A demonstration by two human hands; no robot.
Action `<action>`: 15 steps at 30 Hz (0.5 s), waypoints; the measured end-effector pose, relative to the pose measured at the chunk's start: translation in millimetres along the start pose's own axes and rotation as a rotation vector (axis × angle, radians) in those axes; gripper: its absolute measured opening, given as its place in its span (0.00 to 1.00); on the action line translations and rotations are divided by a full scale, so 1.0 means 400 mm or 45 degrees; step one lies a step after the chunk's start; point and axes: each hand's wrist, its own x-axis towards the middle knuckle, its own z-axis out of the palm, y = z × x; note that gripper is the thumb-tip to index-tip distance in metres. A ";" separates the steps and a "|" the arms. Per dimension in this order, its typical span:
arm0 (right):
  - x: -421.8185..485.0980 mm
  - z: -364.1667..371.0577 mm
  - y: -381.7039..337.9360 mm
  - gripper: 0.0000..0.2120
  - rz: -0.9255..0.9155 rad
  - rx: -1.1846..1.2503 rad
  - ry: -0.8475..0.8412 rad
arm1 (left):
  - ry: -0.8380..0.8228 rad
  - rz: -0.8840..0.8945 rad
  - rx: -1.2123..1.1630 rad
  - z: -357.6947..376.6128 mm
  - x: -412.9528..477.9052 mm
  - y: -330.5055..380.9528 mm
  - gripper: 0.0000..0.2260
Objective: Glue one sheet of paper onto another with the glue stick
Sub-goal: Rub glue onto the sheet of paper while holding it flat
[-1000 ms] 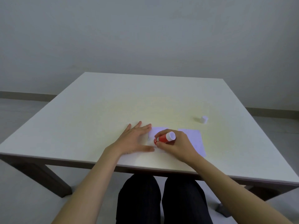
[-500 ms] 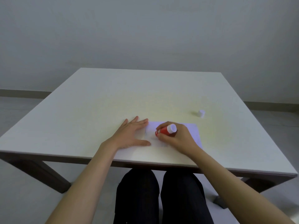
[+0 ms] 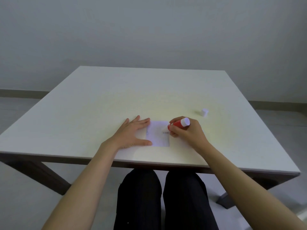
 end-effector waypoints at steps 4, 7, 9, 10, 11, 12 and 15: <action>-0.013 -0.011 0.005 0.02 -0.046 -0.068 -0.016 | -0.004 -0.004 -0.006 0.001 0.002 -0.001 0.41; -0.052 -0.009 0.010 0.03 -0.132 -0.092 -0.222 | 0.008 -0.001 -0.002 0.005 0.004 -0.006 0.42; -0.048 -0.011 0.008 0.03 -0.140 -0.057 -0.261 | 0.006 -0.001 0.001 0.005 0.005 -0.007 0.42; -0.037 -0.014 0.006 0.03 -0.133 -0.058 -0.231 | 0.003 0.002 0.000 0.005 0.004 -0.008 0.42; -0.023 -0.017 0.003 0.03 -0.109 -0.058 -0.176 | -0.001 0.004 -0.003 0.004 0.004 -0.009 0.41; -0.009 -0.021 0.000 0.02 -0.072 -0.054 -0.110 | -0.005 0.005 -0.007 0.003 0.004 -0.009 0.41; 0.003 -0.033 -0.003 0.02 -0.023 -0.028 -0.030 | 0.000 0.005 -0.017 0.003 0.005 -0.009 0.40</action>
